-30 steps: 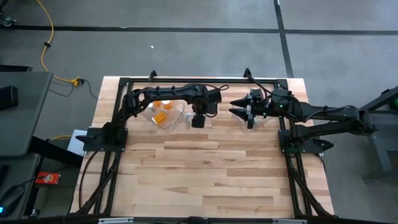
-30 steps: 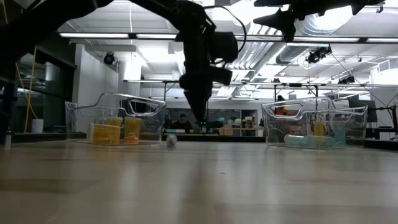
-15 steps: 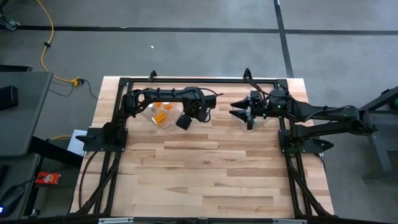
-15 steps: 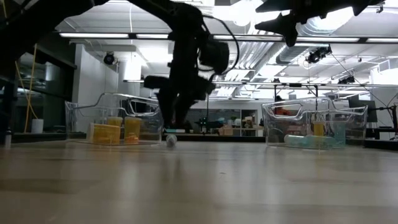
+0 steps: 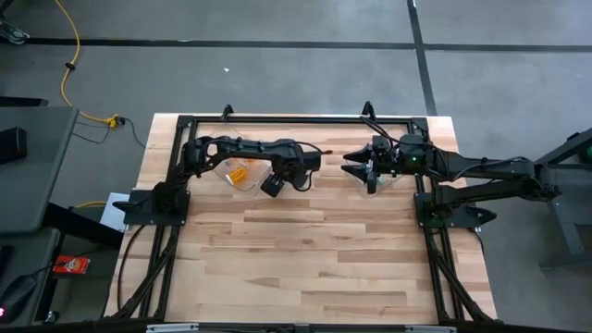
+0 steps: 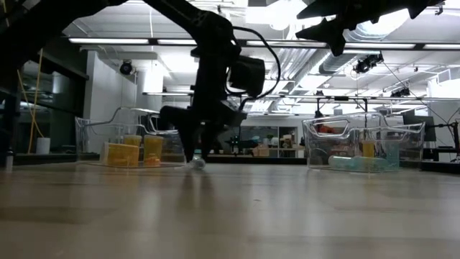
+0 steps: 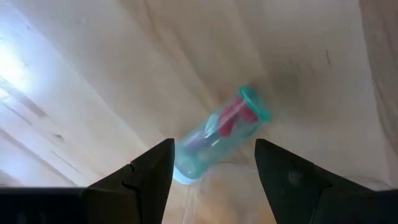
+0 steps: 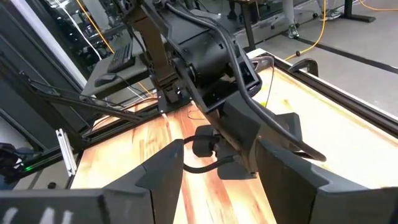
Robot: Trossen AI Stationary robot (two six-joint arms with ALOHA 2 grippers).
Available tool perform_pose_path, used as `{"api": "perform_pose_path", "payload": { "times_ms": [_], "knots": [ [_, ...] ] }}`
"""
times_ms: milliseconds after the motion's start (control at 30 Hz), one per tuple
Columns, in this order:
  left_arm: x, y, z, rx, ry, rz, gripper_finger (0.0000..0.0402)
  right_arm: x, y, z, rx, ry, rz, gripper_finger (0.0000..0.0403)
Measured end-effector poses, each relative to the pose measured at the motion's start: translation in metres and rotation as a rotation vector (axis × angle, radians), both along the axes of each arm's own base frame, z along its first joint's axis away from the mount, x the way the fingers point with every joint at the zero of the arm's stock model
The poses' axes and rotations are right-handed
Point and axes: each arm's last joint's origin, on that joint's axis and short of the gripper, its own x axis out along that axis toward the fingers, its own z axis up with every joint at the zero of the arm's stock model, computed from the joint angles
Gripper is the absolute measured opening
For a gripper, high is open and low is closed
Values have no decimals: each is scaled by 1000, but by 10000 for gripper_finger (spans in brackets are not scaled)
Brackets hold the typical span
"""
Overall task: Pick and place medicine bottles into bin by pill shape (circle, oval)
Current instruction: Put the green capsule bottle into the left transparent bin
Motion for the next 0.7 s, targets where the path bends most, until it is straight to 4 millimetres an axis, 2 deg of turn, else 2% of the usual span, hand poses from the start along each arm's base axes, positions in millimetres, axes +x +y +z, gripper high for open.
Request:
{"api": "perform_pose_path", "payload": {
  "times_ms": [500, 700],
  "knots": [
    [5, -1, -4, -62, -40, -164, 211, 0, 0, 0, 5, -1, -1, 193],
    [6, 0, -5, -60, -55, -178, 211, 0, 0, 0, 5, -1, -1, 193]
  ]
}}
